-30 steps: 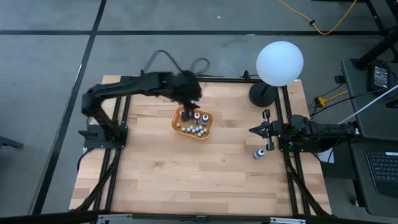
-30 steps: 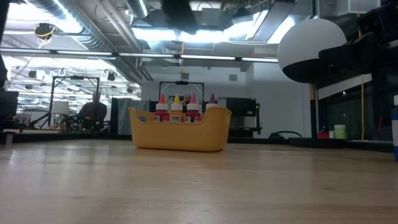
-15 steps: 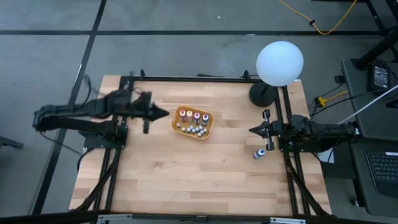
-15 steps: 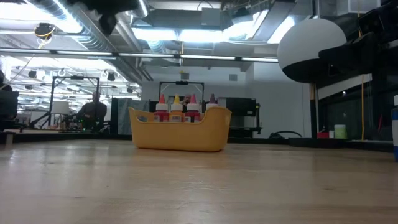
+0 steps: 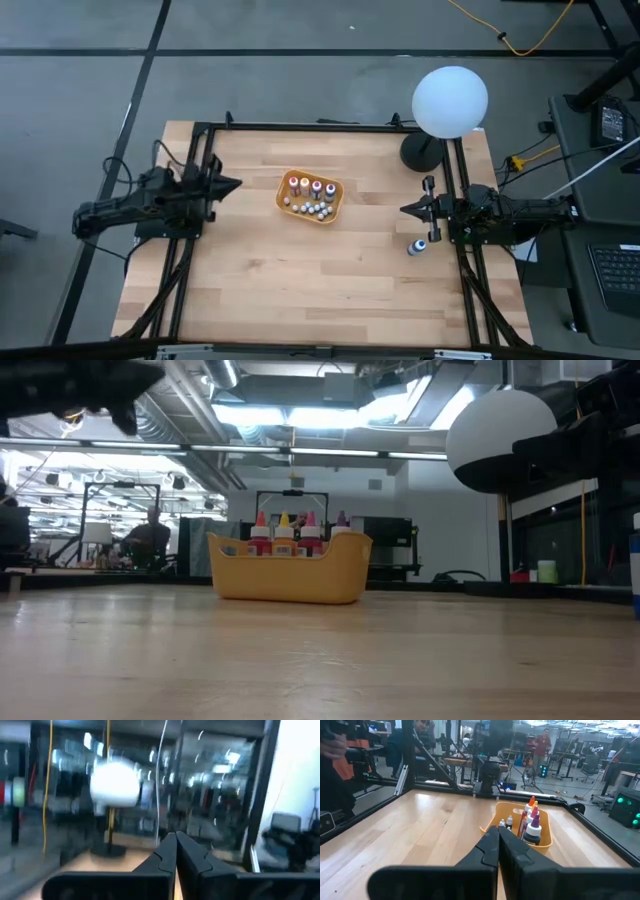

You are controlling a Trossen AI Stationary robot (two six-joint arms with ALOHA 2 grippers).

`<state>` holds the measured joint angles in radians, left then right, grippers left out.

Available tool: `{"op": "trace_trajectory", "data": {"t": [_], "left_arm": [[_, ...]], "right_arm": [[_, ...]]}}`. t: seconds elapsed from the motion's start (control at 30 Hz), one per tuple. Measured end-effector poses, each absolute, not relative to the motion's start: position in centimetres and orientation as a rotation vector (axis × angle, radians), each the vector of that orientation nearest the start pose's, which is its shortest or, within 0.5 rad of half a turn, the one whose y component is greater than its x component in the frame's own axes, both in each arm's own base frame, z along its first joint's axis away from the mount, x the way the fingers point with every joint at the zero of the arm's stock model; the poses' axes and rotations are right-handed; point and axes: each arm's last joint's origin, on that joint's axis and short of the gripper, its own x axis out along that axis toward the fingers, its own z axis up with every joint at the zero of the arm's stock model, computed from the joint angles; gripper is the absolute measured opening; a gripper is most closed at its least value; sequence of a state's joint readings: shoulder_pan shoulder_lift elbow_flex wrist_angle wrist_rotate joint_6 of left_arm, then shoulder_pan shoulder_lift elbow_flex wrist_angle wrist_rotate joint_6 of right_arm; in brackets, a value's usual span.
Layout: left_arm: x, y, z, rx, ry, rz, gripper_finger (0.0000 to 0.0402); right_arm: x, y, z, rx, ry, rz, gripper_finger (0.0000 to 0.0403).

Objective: Pick & Place food coloring
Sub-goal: Put the large blue food coloring bottle into the yellow bin

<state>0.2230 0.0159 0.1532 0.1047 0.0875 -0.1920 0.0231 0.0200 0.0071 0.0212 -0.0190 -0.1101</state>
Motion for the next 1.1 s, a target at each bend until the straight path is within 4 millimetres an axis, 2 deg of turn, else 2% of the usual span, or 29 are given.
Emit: {"op": "trace_trajectory", "data": {"t": [0.07,0.27,0.33,0.43,0.57,0.73,1.1], "left_arm": [[8.6,1.8,22.4,-0.11,-0.285,0.134,0.0003],[9.1,1.9,19.9,-0.133,-0.276,0.185,0.0002],[9.4,1.8,18.6,-0.129,-0.223,0.198,0.0003],[9.4,1.7,18.3,-0.119,-0.192,0.21,0.0001],[9.6,1.4,16.8,-0.123,-0.03,0.161,0.0003],[9.7,1.2,16.8,-0.072,-0.033,0.105,0.0001],[9.7,1.2,16.8,-0.091,-0.022,0.1,0.0002]], "right_arm": [[9.9,0.3,16.6,-0.11,-0.009,0.042,0.0008],[9.9,0.3,16.6,-0.11,-0.004,0.043,0.0008],[9.9,0.3,16.6,-0.11,-0.003,0.042,0.0008],[9.9,0.3,16.6,-0.11,-0.001,0.042,0.0008],[9.9,0.3,16.5,-0.11,0.001,0.042,0.0008],[9.9,0.3,16.6,-0.11,0.001,0.042,0.0008],[9.9,0.3,16.6,-0.11,0.001,0.042,0.0008]]}}
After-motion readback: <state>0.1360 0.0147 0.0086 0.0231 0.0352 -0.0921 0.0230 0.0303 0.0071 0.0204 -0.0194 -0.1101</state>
